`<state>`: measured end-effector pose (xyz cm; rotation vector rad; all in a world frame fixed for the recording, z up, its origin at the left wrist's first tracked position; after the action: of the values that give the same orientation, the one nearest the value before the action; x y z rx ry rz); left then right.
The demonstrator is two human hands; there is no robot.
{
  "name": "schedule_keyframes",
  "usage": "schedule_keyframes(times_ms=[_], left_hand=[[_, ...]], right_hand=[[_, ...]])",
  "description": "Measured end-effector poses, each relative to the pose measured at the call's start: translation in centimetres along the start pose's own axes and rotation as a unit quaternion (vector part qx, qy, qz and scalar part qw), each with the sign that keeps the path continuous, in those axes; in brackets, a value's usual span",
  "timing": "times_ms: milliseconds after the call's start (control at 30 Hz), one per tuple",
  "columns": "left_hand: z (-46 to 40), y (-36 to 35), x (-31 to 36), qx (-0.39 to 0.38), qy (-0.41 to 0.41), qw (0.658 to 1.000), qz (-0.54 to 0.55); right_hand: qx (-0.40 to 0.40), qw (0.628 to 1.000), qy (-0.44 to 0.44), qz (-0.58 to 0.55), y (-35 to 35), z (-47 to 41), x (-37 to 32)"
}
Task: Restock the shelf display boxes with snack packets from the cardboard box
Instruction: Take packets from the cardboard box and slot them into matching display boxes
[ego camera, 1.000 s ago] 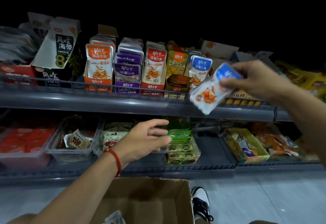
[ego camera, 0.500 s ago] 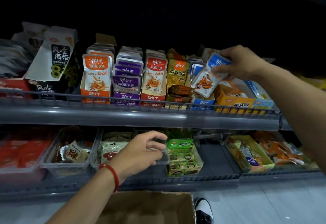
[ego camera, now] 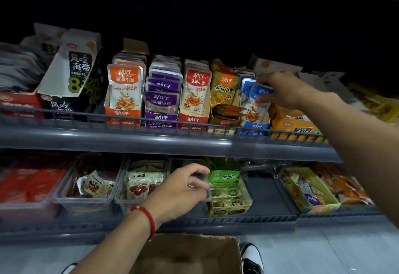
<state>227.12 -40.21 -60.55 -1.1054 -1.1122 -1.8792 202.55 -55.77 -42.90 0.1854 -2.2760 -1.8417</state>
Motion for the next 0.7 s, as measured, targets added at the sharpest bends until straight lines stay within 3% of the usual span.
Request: schedule_keyframes(times_ms=[433, 567, 700], left_hand=[[0.2, 1.0, -0.5, 0.023, -0.005, 0.999, -0.028], [0.4, 1.3, -1.4, 0.031, -0.006, 0.997, -0.065], [1.0, 1.7, -3.1, 0.054, 0.007, 0.989, -0.139]], right_hand=[[0.152, 0.984, 0.039, 0.080, -0.5, 2.8, -0.8], [0.229, 0.971, 0.075, 0.008, -0.2, 7.3, -2.9], [0.191, 0.962, 0.135, -0.141, -2.9, 14.0, -8.1]])
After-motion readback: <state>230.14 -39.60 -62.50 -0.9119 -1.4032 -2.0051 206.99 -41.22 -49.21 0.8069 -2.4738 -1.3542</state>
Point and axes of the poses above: each hand's wrist, its own z-axis away from the middle knuckle, its own y-axis out of the back of the hand, x = y × z, the point moved 5 cm from there along -z, towards the middle knuckle, and after that the axes turned 3 degrees about y, right-handed, at the moved point
